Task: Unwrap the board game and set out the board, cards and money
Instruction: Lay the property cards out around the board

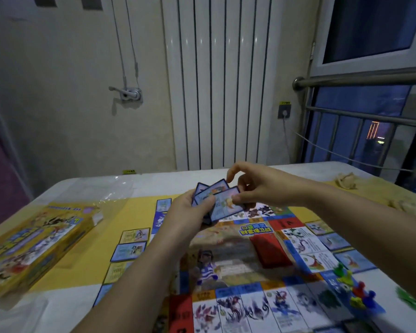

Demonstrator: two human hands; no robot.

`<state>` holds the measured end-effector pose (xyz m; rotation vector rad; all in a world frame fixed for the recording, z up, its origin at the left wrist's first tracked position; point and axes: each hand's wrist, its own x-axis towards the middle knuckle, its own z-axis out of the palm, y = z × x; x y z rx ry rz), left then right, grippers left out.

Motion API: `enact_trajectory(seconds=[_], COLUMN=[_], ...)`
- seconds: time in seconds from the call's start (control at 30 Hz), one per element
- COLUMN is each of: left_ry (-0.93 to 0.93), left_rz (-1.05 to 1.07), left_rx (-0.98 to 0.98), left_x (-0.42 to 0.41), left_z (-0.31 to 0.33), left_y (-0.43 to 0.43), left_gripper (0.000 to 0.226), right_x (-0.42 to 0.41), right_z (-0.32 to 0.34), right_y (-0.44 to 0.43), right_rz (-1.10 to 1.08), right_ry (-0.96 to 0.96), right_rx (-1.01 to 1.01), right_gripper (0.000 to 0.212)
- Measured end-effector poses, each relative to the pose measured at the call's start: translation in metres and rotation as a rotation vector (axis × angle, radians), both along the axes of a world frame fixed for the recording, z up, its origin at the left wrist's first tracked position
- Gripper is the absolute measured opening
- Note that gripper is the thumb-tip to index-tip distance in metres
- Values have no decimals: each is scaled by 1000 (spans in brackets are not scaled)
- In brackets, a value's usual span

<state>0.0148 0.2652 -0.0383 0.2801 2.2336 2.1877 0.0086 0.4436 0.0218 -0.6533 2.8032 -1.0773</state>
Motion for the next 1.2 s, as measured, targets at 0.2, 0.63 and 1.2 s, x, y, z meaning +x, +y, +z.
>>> enact_trajectory(seconds=[0.2, 0.63, 1.2], left_ry=[10, -172, 220], left_rz=[170, 192, 167], left_rx=[186, 295, -704], left_x=[-59, -123, -160], left_z=[7, -24, -38], left_y=[-11, -16, 29], left_gripper=[13, 14, 28], right_x=[-59, -157, -173], right_z=[-8, -103, -121], right_y=[15, 16, 25], right_rz=[-112, -585, -431], right_ry=[-44, 37, -127], right_rx=[-314, -103, 336], right_gripper=[21, 21, 31])
